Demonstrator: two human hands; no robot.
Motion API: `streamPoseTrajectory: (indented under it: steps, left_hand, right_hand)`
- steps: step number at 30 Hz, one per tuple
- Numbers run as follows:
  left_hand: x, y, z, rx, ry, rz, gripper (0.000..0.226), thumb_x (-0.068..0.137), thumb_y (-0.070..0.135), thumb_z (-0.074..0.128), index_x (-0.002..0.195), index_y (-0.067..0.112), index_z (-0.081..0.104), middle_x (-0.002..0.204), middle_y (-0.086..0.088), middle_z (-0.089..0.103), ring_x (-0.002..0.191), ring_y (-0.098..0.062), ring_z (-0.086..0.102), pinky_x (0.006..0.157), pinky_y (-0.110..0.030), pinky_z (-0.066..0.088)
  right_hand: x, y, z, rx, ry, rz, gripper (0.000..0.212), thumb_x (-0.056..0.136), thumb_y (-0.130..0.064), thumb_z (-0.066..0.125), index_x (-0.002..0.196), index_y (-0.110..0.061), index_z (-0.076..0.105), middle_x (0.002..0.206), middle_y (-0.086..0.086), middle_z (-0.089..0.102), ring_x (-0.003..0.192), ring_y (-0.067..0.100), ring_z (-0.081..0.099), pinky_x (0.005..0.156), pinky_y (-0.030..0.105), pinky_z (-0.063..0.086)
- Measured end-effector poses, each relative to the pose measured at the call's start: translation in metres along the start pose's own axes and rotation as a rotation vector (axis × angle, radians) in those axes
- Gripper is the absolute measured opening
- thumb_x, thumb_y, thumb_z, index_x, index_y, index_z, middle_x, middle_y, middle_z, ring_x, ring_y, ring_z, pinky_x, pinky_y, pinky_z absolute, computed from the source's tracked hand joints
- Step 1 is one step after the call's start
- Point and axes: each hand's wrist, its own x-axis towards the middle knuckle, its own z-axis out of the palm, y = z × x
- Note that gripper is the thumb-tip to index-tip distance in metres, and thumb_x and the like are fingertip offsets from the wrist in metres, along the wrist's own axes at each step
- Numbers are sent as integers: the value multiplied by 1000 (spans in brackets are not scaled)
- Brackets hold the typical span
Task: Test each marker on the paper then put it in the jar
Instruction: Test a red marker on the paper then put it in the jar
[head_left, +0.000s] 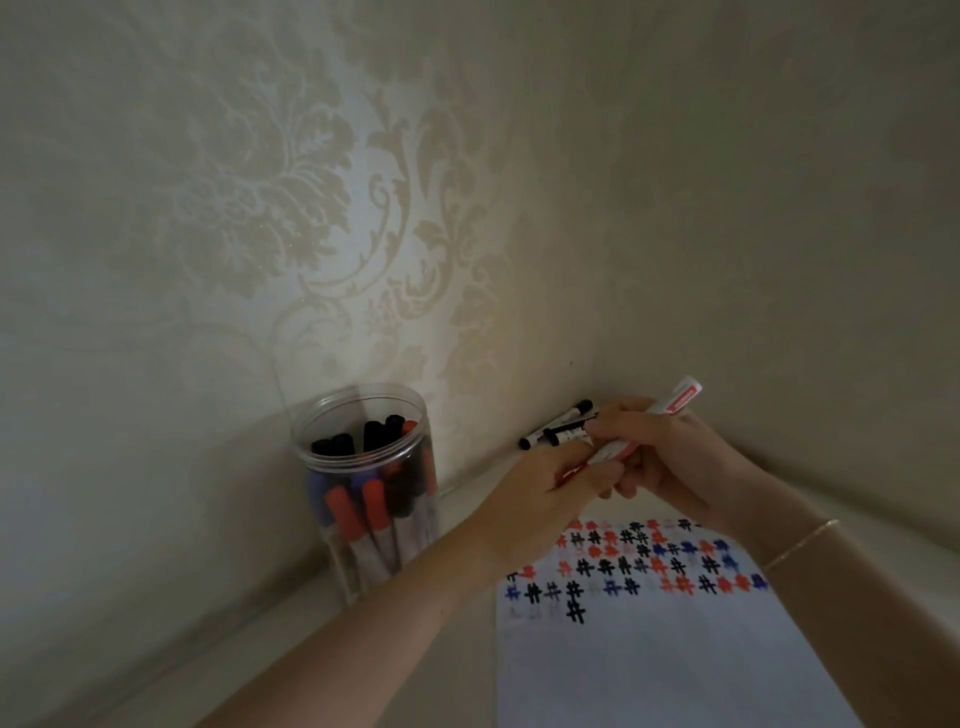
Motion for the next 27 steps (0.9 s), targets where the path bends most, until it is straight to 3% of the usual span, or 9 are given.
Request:
streamPoseTrajectory:
  steps: [3, 6, 8, 10, 12, 15, 17, 19, 27]
  left_hand:
    - [2, -19, 4, 272, 16, -43, 35, 100, 47, 32, 115, 22, 52, 72, 14, 61, 63, -2, 56, 66, -29, 51]
    - [1, -49, 6, 490, 24, -134, 42, 103, 38, 25, 142, 24, 33, 111, -1, 60, 99, -18, 55, 94, -42, 45]
    - [-4, -68, 11, 634, -22, -150, 46, 104, 26, 27, 149, 29, 20, 144, 0, 40, 127, -17, 37, 109, -36, 29]
    - [-9, -84, 16, 680, -47, -177, 51, 104, 24, 29, 150, 36, 12, 159, 5, 10, 143, -17, 15, 115, -35, 16]
    - [-13, -94, 22, 670, -22, -186, 49, 103, 29, 32, 149, 40, 17, 160, 8, -10, 147, -15, -4, 118, -35, 6]
    - [-21, -93, 20, 669, -11, -93, 50, 99, 51, 26, 146, 37, 30, 158, 9, -15, 145, -11, -16, 120, -42, 0]
    - [-28, -88, 18, 761, -145, 29, 70, 86, 73, 15, 147, 39, 26, 157, 11, -17, 142, -7, -26, 117, -40, -14]
    - [-35, -87, 18, 830, -283, 73, 84, 77, 82, 21, 149, 40, 17, 156, 15, -20, 138, -3, -32, 114, -38, -22]
    - [-40, -89, 19, 785, -362, 42, 107, 67, 89, 39, 152, 30, 14, 158, 19, 6, 138, 5, -25, 115, -37, -21]
  right_hand:
    - [0, 5, -2, -80, 179, -57, 15, 86, -3, 61, 72, 3, 56, 61, 17, 58, 44, 20, 49, 40, 24, 44]
    - [-2, 15, -8, -145, 461, -127, 18, 88, -12, 64, 80, 3, 57, 68, 18, 66, 47, 20, 59, 47, 29, 54]
    - [-8, 24, -12, -114, 523, -93, 19, 90, -17, 63, 89, 2, 61, 80, 19, 69, 63, 25, 67, 60, 34, 60]
    - [-19, 35, -12, -116, 497, -45, 14, 88, -10, 64, 94, 2, 63, 88, 21, 68, 77, 32, 67, 73, 38, 59]
    - [-28, 49, -10, -147, 483, 8, 10, 82, -3, 69, 84, 2, 61, 81, 19, 66, 71, 30, 63, 71, 36, 56]
    - [-35, 72, -4, -147, 524, 87, 26, 81, -7, 71, 68, -5, 49, 60, 11, 52, 51, 20, 49, 54, 32, 43]
    - [-37, 85, 1, -95, 535, 102, 28, 84, -3, 65, 65, -6, 45, 58, 12, 48, 43, 19, 47, 47, 30, 42]
    - [-39, 94, 5, -157, 574, 105, 26, 83, 1, 61, 64, -5, 45, 55, 12, 47, 39, 17, 47, 42, 26, 41]
    - [-44, 108, 19, -396, 701, 59, 27, 77, 0, 65, 59, -5, 45, 44, 6, 44, 32, 9, 40, 34, 18, 33]
